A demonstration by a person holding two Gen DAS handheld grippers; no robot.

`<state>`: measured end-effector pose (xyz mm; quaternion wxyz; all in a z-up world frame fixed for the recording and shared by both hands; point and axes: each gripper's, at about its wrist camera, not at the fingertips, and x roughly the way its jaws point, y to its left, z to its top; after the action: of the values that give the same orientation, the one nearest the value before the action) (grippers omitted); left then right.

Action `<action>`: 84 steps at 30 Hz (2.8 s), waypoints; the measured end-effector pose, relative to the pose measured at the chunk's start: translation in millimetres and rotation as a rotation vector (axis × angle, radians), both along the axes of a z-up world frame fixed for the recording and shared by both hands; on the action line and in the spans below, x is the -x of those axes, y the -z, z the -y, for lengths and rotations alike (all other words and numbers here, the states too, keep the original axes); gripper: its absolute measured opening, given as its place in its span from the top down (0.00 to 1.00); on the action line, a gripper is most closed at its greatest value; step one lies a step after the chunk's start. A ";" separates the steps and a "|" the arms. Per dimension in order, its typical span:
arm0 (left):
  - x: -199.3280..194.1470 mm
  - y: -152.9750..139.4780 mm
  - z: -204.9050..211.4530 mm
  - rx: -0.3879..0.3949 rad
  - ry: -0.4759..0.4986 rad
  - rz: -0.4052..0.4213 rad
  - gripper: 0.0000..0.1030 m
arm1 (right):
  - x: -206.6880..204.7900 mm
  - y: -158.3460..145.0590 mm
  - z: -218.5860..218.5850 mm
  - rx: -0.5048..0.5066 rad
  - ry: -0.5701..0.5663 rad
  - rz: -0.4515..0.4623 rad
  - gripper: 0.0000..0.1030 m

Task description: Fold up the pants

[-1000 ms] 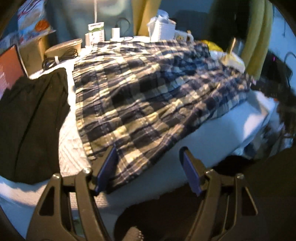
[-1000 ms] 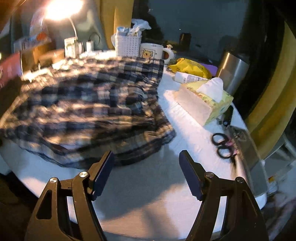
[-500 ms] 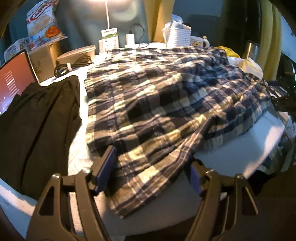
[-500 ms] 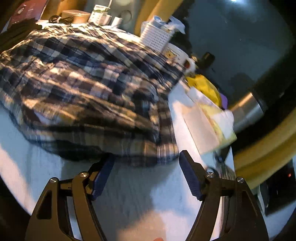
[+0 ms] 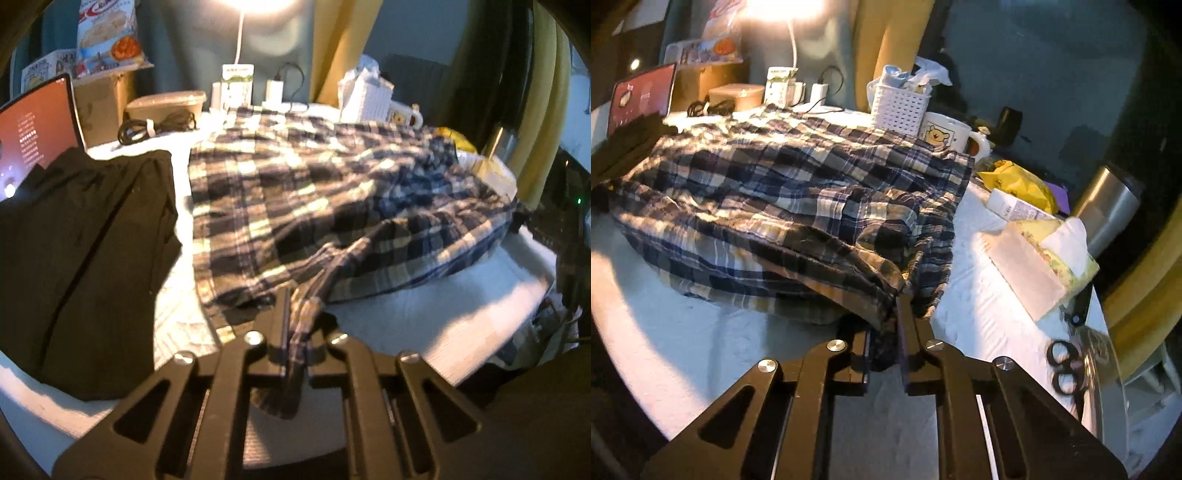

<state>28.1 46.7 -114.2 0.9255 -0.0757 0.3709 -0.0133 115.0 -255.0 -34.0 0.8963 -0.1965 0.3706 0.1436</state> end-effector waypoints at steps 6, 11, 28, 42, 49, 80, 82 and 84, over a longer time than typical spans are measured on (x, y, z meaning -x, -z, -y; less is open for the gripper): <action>8.2 -32.6 -1.7 0.014 0.002 0.077 0.95 | 10.0 -28.9 7.1 -0.068 0.049 0.036 0.88; 18.9 -59.6 -4.0 0.022 0.009 0.136 0.95 | 16.4 -47.0 9.4 -0.090 0.061 0.061 0.88; -20.6 -134.4 -11.1 -0.019 0.097 0.263 0.95 | -4.5 -94.1 27.6 -0.224 0.151 0.140 0.88; -141.2 -149.2 -32.3 -0.002 0.126 0.259 0.95 | -107.9 -103.5 34.2 -0.328 0.207 0.154 0.88; -217.9 -134.1 -53.2 -0.007 0.137 0.198 0.95 | -163.8 -86.6 25.1 -0.333 0.217 0.116 0.88; -354.7 -85.9 -161.9 0.124 0.022 0.041 0.52 | -262.8 -23.5 -16.1 -0.197 0.307 0.005 0.38; -342.5 -89.7 -149.5 0.101 0.060 0.031 0.49 | -247.3 -28.3 -12.3 -0.215 0.318 0.006 0.38; -323.8 -86.3 -135.4 0.098 0.091 0.013 0.45 | -230.9 -30.8 -6.3 -0.240 0.334 -0.002 0.37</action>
<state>351.8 182.2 -27.9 0.9214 -0.1041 0.3670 -0.0739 345.8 -248.7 -3.1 0.9242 -0.0241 0.3793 0.0363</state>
